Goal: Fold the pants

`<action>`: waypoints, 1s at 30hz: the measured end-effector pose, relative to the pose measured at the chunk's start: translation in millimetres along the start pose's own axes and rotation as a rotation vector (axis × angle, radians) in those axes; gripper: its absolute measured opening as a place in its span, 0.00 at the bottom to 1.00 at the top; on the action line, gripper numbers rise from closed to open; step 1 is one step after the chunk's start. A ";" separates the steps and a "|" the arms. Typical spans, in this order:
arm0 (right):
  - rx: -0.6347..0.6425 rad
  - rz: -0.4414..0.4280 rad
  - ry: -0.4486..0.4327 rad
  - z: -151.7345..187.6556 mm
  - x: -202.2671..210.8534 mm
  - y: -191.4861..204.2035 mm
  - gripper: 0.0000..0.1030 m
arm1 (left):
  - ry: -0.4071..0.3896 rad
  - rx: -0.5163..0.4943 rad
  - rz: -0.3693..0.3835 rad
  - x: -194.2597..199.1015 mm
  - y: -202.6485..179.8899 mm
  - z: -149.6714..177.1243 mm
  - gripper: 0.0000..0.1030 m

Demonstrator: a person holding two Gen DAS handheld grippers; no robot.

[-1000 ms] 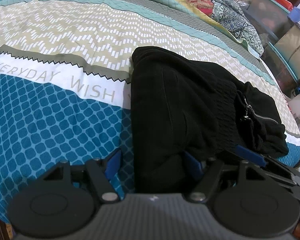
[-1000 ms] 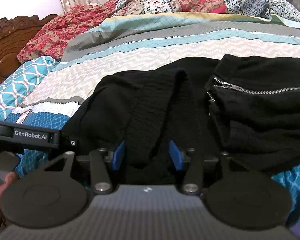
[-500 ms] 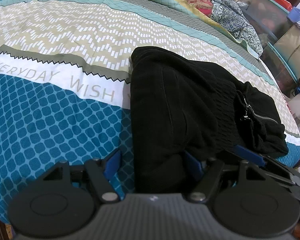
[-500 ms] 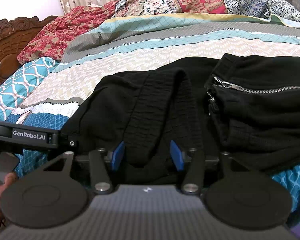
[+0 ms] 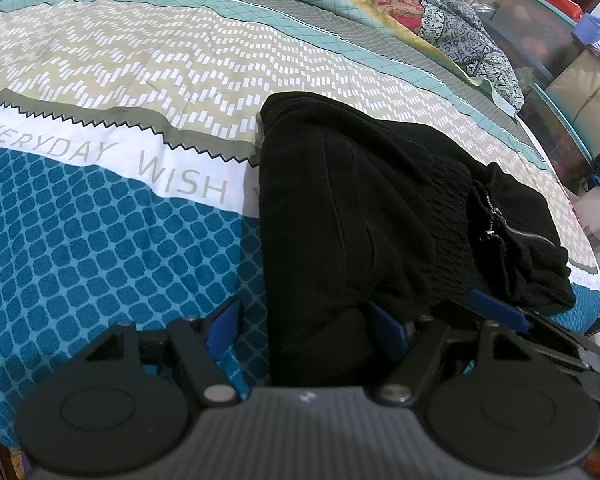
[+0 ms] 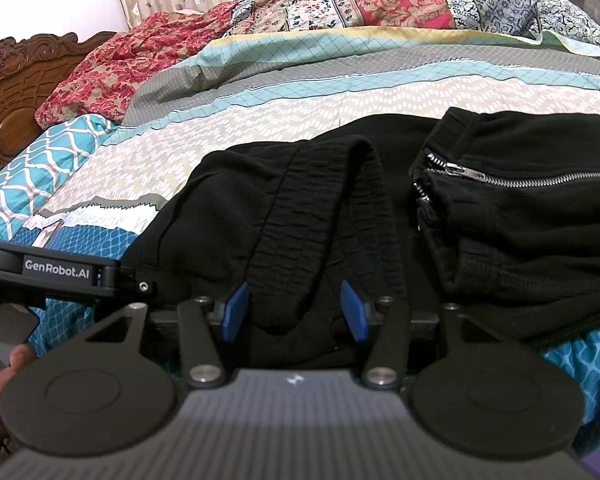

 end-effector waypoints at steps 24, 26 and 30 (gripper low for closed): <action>0.035 0.027 -0.008 -0.1 -1.1 4.6 0.52 | 0.011 -0.014 0.008 -9.1 -4.0 -0.7 0.79; 0.059 0.040 -0.006 -0.5 -3.2 5.6 0.53 | 0.011 -0.025 -0.002 -9.8 -5.3 -0.1 0.79; 0.057 0.045 0.004 -3.2 -4.9 6.0 0.53 | 0.016 -0.013 0.000 -6.0 -4.5 -1.8 0.79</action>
Point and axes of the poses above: each gripper's, at about its wrist camera, not at the fingertips, and x roughly against the way its jaws point, y to its left, z to its underside, the point moved 5 cm from there along -x, roughly the way its jaws point, and after that the axes turned 15 degrees about z, right-handed, at the moved point
